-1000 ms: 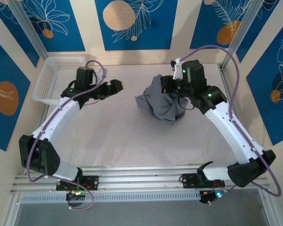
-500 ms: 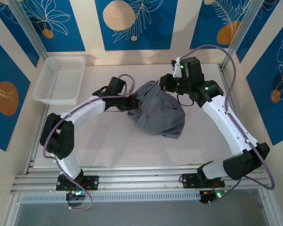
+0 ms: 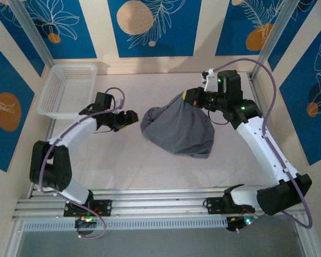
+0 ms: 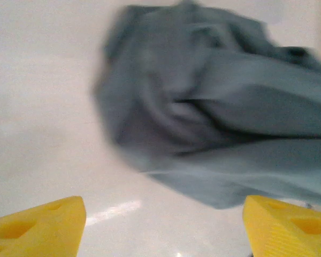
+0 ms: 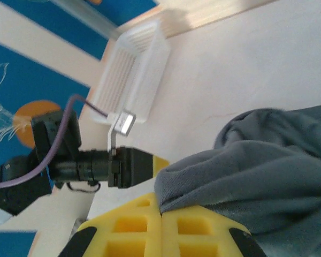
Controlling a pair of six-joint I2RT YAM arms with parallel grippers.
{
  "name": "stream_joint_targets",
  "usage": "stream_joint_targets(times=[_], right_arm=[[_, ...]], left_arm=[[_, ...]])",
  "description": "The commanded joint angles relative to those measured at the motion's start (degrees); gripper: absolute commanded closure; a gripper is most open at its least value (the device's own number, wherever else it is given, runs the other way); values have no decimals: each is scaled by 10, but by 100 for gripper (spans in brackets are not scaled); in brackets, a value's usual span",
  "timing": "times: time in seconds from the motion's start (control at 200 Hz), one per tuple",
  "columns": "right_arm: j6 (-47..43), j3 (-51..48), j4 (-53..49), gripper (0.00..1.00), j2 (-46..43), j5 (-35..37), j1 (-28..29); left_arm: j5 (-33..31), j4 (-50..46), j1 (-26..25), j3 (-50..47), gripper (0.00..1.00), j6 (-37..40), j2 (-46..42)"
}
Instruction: Fold the inside-out t-shirt
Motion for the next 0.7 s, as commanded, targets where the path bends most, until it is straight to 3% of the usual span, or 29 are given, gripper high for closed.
stream_joint_targets(times=[0.0, 0.1, 0.155, 0.31, 0.415, 0.555, 0.695], right_arm=[[-25, -31, 29, 100, 6, -100, 4], [-33, -80, 28, 100, -9, -127, 11], [-32, -124, 29, 100, -28, -130, 21], [55, -303, 20, 100, -68, -32, 84], [68, -324, -35, 70, -57, -45, 93], [28, -258, -70, 45, -59, -2, 84], [-33, -159, -104, 39, 33, 97, 79]], left_arm=[[-6, -42, -66, 86, 12, 65, -11], [-35, -71, -96, 140, 1, 82, 40], [-49, -82, -109, 165, 1, 93, 73], [-105, -116, -121, 204, 1, 95, 147], [-129, -123, -121, 202, 1, 86, 160], [-120, -119, -125, 186, 1, 85, 160], [-85, -100, -148, 176, 1, 72, 153]])
